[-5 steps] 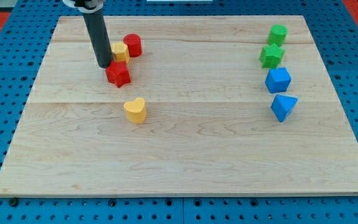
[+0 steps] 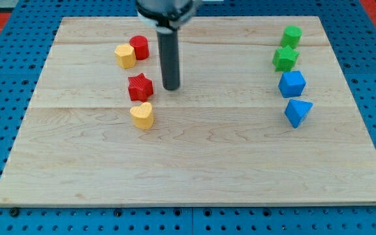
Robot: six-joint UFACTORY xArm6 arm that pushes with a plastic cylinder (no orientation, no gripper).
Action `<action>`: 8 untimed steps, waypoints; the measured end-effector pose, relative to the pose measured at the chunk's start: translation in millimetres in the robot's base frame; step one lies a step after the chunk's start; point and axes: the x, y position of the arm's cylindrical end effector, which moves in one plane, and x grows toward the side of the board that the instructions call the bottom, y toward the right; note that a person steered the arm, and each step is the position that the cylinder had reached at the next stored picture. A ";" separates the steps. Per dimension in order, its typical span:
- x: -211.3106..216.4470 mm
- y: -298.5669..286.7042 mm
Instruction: Slide the yellow heart and red star slightly to left
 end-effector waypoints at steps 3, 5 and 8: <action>53.2 -19.2; 53.2 -44.9; 2.6 -10.3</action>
